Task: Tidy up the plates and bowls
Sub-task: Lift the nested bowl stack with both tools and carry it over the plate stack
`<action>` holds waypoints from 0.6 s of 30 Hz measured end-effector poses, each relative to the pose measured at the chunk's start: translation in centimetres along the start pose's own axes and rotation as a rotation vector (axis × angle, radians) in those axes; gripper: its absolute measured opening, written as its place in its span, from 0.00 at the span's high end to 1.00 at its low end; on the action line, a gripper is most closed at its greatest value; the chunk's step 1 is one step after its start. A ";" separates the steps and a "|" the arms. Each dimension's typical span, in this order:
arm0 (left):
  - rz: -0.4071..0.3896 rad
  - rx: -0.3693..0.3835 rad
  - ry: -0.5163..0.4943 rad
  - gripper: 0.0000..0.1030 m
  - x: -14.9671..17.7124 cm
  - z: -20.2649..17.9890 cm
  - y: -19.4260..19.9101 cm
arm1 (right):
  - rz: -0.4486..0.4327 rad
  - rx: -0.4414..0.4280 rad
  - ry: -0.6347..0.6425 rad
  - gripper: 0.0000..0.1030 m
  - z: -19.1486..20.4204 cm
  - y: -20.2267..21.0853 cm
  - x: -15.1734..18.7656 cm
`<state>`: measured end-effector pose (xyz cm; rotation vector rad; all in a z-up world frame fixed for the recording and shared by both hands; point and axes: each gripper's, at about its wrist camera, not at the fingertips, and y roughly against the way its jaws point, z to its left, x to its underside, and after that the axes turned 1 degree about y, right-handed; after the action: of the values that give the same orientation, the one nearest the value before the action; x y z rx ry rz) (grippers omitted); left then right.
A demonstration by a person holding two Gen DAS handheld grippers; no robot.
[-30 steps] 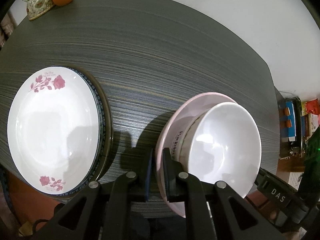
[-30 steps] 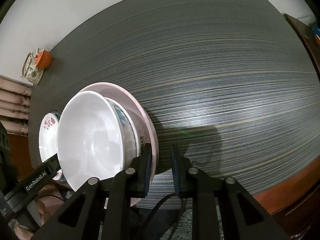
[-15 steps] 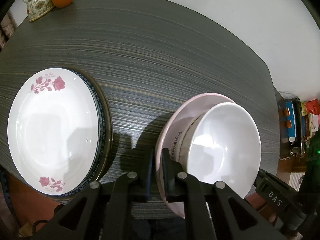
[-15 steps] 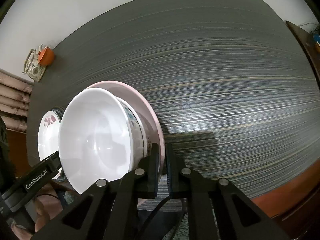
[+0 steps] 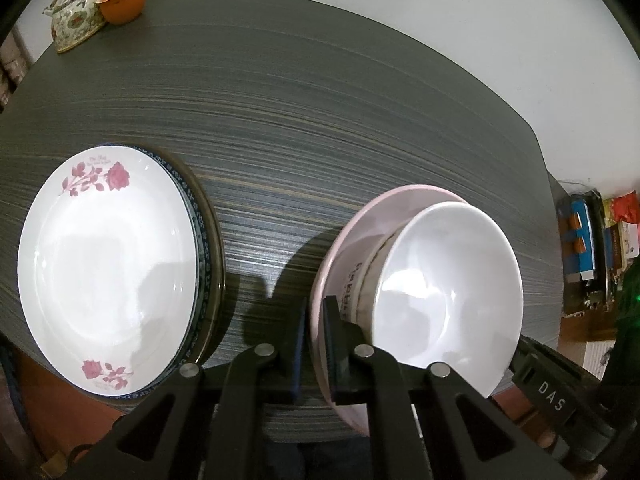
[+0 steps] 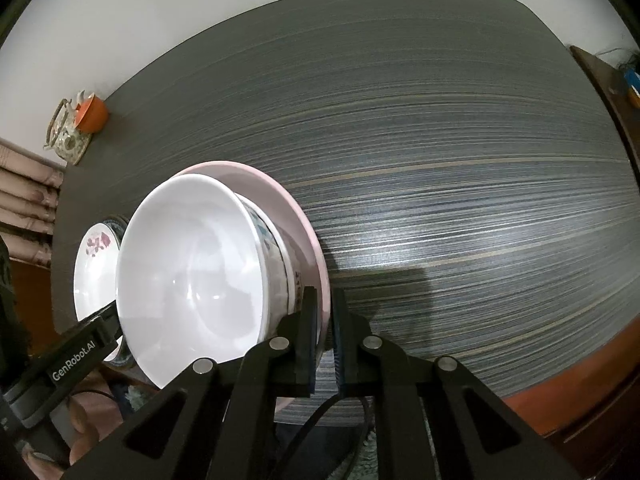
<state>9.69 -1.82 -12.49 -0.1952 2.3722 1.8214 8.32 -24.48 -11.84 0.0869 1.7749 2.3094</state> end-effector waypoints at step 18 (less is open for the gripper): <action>-0.063 -0.001 0.014 0.94 -1.4 2.2 3.6 | -0.048 0.004 0.050 0.90 3.1 2.1 -1.0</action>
<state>10.48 1.22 -9.38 -0.2799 2.3466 1.7983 9.55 -22.28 -8.96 -0.0123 1.7853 2.2940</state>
